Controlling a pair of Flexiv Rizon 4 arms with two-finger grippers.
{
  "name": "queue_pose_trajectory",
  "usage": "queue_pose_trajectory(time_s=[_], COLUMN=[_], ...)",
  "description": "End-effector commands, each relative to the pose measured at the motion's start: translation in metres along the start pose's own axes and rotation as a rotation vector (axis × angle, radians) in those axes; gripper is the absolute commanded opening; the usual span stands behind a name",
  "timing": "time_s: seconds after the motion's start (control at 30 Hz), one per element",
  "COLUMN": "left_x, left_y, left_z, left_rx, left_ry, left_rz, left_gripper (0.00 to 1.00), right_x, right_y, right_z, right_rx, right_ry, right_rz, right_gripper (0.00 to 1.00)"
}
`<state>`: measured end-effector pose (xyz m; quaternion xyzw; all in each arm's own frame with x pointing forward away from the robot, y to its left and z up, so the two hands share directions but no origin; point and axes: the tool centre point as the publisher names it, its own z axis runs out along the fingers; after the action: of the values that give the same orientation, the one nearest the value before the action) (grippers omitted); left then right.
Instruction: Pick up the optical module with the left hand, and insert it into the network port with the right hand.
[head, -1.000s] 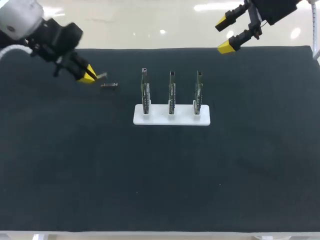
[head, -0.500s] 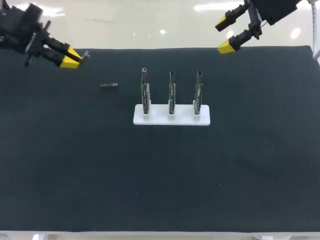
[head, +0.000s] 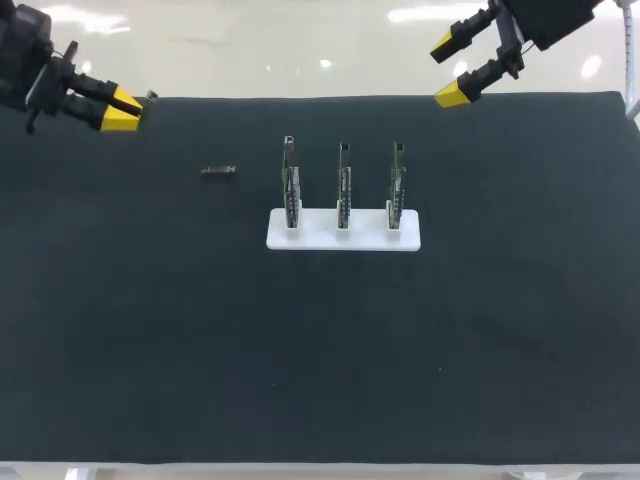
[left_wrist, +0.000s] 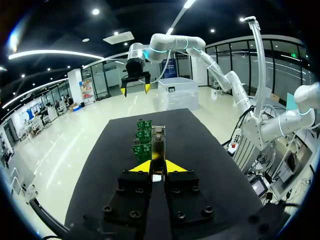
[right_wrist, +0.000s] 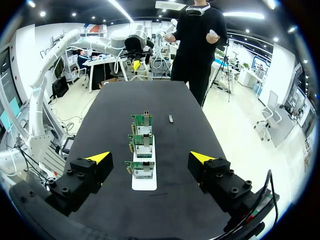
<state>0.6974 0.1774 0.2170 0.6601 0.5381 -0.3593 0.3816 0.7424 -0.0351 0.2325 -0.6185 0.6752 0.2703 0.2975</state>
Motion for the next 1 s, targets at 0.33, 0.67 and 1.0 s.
queue_pose_trajectory(time_s=[0.33,0.67,1.0], left_x=[-0.019,-0.047,-0.072], left_y=[0.001,0.015,0.023], left_z=[0.02,0.075,0.112], left_rx=[-0.041,-0.058,-0.055], left_ry=[-0.191,-0.328,-0.423], left_rz=[0.049,0.015,-0.031], left_gripper=[0.0,0.0,0.0], right_x=[0.0,0.0,0.0], right_y=[0.0,0.0,0.0], right_z=[0.0,0.0,0.0], right_rx=[0.001,0.001,0.001], right_ry=[-0.002,-0.002,-0.002], right_rz=[-0.001,-0.001,-0.001], right_gripper=[1.0,1.0,1.0])
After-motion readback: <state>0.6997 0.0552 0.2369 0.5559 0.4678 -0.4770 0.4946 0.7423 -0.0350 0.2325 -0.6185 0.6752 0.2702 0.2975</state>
